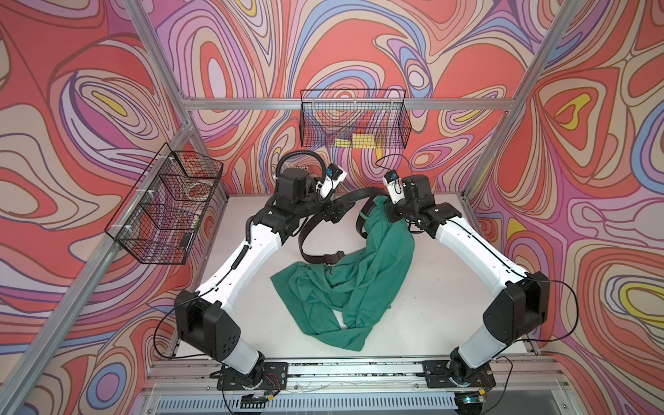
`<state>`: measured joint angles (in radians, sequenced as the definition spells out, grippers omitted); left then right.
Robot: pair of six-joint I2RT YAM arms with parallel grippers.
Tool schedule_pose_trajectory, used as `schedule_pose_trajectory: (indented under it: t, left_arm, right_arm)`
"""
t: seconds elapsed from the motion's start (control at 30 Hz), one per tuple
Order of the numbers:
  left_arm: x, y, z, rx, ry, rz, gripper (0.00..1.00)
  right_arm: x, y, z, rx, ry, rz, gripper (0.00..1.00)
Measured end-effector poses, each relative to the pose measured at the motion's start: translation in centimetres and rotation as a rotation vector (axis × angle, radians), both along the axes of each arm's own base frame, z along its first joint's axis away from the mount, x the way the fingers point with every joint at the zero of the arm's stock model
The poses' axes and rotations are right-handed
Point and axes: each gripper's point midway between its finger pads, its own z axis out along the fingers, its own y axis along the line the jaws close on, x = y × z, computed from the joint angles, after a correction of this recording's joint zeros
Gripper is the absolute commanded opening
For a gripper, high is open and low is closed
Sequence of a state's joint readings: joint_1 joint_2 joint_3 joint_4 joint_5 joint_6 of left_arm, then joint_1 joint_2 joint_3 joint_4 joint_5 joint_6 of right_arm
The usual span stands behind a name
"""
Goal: Remove the belt from the trousers
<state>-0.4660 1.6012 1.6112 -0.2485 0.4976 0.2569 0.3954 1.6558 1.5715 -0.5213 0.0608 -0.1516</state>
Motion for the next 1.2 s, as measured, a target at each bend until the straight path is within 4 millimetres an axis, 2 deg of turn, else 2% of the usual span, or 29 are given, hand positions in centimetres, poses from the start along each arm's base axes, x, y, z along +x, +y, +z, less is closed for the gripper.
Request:
schedule_pose_trajectory:
  t: [0.07,0.13,0.23,0.27,0.3,0.4,0.43,0.5,0.63,0.73,0.8,0.9,1.0,1.1,1.2]
  left_arm:
    - [0.1,-1.9,-0.8,0.014,0.024,-0.034,0.67]
    - [0.4,-4.0,-2.4,0.037,0.072,-0.068,0.37]
    - [1.2,-5.6,-4.2,0.063,0.144,-0.082,0.03]
    - [1.3,-5.7,-4.6,0.071,0.165,-0.083,0.00]
    - [1.3,-5.7,-5.0,0.082,0.185,-0.083,0.00]
    - [1.0,-5.5,-5.0,0.102,0.209,-0.079,0.00]
    - [0.8,-5.4,-4.8,0.104,0.208,-0.079,0.00]
    - [0.6,-4.9,-4.2,0.104,0.204,-0.070,0.00]
    - [0.1,-3.2,-0.7,0.058,0.148,-0.042,0.00]
    - [-0.1,-0.5,4.5,-0.031,0.063,0.006,0.00]
    - [-0.2,1.9,8.2,-0.097,-0.001,0.047,0.00]
    - [-0.4,4.8,11.7,-0.163,-0.064,0.098,0.00]
    - [-0.6,6.1,12.6,-0.184,-0.068,0.122,0.00]
    - [-0.2,6.8,11.5,-0.197,-0.045,0.143,0.00]
    - [0.0,7.8,9.8,-0.229,-0.004,0.175,0.00]
  right_arm:
    - [-0.1,0.3,-0.3,-0.008,0.005,0.008,0.00]
    - [-0.2,0.6,-0.7,-0.014,0.017,0.014,0.00]
    - [-0.3,0.6,-1.0,-0.020,0.024,0.009,0.00]
    - [-0.2,0.7,-1.0,-0.017,0.021,0.009,0.00]
    - [-0.1,0.7,-0.9,-0.013,0.013,0.005,0.06]
    - [0.2,0.8,-1.1,0.002,0.003,-0.007,0.36]
    - [0.2,0.9,-1.3,0.010,-0.001,-0.013,0.43]
    - [0.3,0.7,-2.1,0.026,0.008,-0.034,0.48]
    - [1.1,-1.2,-3.8,0.071,0.046,-0.103,0.49]
    - [2.0,-2.3,-5.4,0.092,0.084,-0.148,0.49]
    - [2.3,-2.1,-6.4,0.108,0.105,-0.155,0.49]
    - [2.6,-1.5,-7.4,0.135,0.128,-0.152,0.48]
    - [2.9,-1.1,-7.8,0.158,0.138,-0.154,0.49]
    - [3.2,-1.3,-8.1,0.165,0.144,-0.166,0.49]
    - [3.6,-1.7,-9.2,0.167,0.166,-0.186,0.49]
